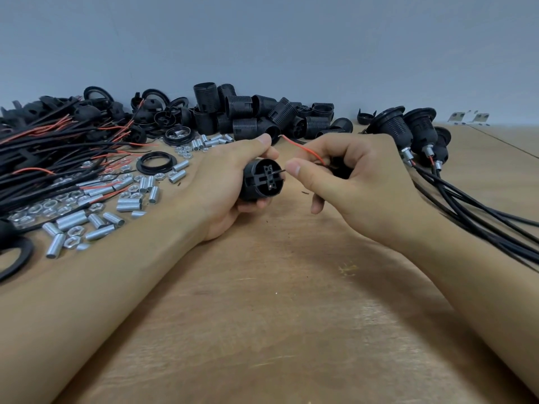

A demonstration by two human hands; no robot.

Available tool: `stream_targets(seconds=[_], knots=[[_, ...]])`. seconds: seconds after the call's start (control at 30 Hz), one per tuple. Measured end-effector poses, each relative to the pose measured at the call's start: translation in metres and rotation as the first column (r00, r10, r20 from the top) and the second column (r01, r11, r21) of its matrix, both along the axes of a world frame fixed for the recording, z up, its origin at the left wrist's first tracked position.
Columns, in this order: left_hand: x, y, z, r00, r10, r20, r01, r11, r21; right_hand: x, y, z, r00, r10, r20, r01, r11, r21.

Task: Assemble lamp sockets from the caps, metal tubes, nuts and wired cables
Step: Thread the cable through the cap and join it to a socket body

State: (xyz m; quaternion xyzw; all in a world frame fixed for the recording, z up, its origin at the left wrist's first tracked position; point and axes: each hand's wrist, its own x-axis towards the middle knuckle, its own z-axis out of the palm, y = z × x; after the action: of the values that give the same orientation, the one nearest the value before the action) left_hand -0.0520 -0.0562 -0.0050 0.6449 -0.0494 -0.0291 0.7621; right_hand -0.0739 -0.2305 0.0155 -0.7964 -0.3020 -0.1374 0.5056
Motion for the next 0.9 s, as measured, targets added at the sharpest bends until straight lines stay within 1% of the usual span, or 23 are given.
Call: stream_targets(seconds=[0.17, 0.33, 0.57, 0.8, 0.87, 0.9], knots=[[0.001, 0.0, -0.001, 1.0, -0.022, 0.017, 0.021, 1.0, 0.022, -0.002, 0.001, -0.001, 1.0, 0.028, 0.007, -0.028, 0.999, 0.026], [0.0, -0.003, -0.001, 0.998, -0.027, 0.05, 0.024, 0.997, 0.072, -0.002, 0.002, -0.004, 0.999, 0.005, 0.042, -0.006, 1.0, 0.01], [0.0, -0.003, -0.001, 0.999, -0.003, 0.039, -0.001, 0.996, 0.091, 0.0, 0.004, -0.007, 0.978, -0.066, 0.196, 0.081, 0.994, -0.071], [0.0, -0.009, -0.004, 0.994, 0.099, 0.039, -0.104, 0.984, 0.145, -0.001, 0.007, -0.01, 0.933, -0.079, 0.35, 0.135, 0.981, -0.136], [0.0, -0.009, -0.004, 0.996, 0.088, 0.028, -0.091, 0.985, 0.147, -0.001, 0.01, -0.012, 0.927, -0.081, 0.366, 0.144, 0.979, -0.147], [0.0, -0.007, -0.004, 0.997, 0.078, 0.013, -0.079, 0.987, 0.142, 0.0, 0.009, -0.012, 0.932, -0.093, 0.35, 0.144, 0.982, -0.122]])
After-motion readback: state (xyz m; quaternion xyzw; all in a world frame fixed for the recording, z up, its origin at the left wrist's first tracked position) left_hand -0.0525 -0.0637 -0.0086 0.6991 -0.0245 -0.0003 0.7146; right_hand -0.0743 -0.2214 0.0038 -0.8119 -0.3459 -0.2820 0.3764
